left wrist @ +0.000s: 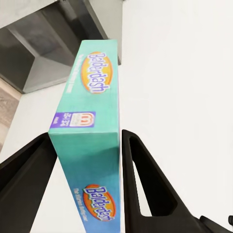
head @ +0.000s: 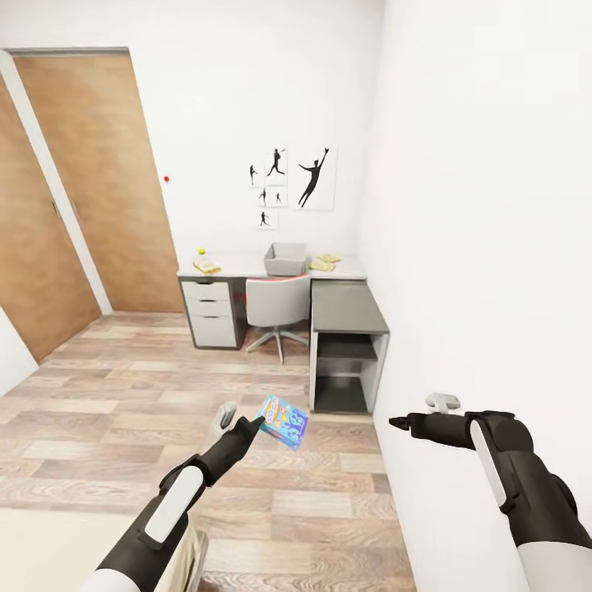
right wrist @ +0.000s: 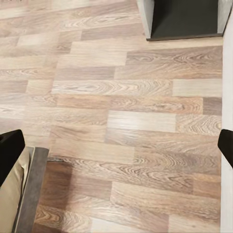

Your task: Put all the toys in the child's room - the three board games (two on the bed and one on the table), the two jigsaw puzzles on the table, and the tennis ball on the table - inside the toy box on the table in the child's room.

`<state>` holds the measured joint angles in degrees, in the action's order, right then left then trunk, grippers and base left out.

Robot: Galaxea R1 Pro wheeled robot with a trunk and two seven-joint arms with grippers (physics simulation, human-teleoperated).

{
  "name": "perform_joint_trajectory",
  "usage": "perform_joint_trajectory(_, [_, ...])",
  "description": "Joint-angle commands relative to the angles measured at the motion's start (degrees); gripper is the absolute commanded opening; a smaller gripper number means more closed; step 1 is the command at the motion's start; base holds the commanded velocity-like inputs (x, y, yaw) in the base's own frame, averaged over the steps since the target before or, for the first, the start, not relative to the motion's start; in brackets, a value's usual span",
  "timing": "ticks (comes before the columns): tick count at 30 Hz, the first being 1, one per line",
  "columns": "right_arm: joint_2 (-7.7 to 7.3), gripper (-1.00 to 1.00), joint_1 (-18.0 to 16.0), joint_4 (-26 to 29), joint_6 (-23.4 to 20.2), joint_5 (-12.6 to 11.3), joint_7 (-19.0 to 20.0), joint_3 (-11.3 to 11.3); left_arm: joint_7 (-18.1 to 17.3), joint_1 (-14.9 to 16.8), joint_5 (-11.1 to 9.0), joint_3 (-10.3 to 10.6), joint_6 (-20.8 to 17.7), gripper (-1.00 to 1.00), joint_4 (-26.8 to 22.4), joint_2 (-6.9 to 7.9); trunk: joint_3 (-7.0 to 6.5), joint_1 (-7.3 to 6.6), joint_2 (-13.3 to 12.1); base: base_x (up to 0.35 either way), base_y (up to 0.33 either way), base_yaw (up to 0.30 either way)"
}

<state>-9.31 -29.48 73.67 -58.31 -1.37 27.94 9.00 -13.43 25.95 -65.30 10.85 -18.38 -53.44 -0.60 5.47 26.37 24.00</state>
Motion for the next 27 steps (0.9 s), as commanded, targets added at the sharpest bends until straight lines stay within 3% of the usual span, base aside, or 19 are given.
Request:
perform_joint_trajectory(1, [-0.01, 1.00, -0.05, 0.04, -0.31, -0.12, 0.07, 0.05, -0.06, 0.05, -0.62, -0.04, -0.34, -1.00, -0.01, -0.01, 0.12, 0.07, 0.12, 0.328, -0.027, 0.000])
perform_joint_trajectory(27, [-0.01, 1.00, -0.05, 0.14, -0.31, -0.12, 0.08, 0.05, -0.06, -0.02, -0.62, -0.09, -0.34, -1.00, 0.00, -0.01, 0.12, 0.07, 0.12, 0.328, -0.103, 0.000])
